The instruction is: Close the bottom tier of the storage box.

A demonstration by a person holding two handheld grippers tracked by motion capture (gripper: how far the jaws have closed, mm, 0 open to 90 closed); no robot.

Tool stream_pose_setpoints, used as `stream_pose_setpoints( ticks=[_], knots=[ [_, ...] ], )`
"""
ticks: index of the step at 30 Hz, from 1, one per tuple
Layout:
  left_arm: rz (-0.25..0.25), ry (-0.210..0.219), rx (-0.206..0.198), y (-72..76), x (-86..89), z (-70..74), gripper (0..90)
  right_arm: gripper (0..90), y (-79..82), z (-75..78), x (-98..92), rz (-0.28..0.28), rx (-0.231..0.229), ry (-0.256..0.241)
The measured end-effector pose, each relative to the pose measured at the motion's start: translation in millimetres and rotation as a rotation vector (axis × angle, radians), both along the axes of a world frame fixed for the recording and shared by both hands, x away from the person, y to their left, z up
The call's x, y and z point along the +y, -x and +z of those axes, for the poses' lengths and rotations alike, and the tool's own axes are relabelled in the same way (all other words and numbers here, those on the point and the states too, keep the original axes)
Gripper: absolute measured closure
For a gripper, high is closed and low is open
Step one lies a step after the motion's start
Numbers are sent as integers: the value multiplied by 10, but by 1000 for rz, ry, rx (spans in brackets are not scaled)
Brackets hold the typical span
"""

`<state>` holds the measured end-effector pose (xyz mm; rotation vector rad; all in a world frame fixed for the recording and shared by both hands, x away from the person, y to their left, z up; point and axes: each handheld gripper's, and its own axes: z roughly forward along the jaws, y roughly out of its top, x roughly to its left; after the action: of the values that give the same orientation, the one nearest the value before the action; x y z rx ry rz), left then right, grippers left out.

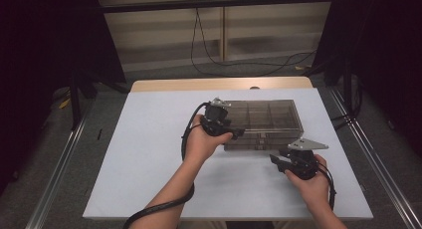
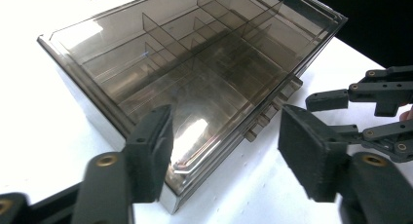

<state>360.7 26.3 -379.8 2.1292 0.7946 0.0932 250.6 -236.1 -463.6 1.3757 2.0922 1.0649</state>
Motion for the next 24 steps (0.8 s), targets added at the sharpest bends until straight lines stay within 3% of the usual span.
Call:
stream_pose_setpoints(
  ticks=[6,24],
  knots=[
    [3,8,-3,21,86,-10,287,498,33,6,-61,9,6,5],
    [-22,22,-14,96,263,-74,150,318,88,33,-115,26,21,-2]
  ],
)
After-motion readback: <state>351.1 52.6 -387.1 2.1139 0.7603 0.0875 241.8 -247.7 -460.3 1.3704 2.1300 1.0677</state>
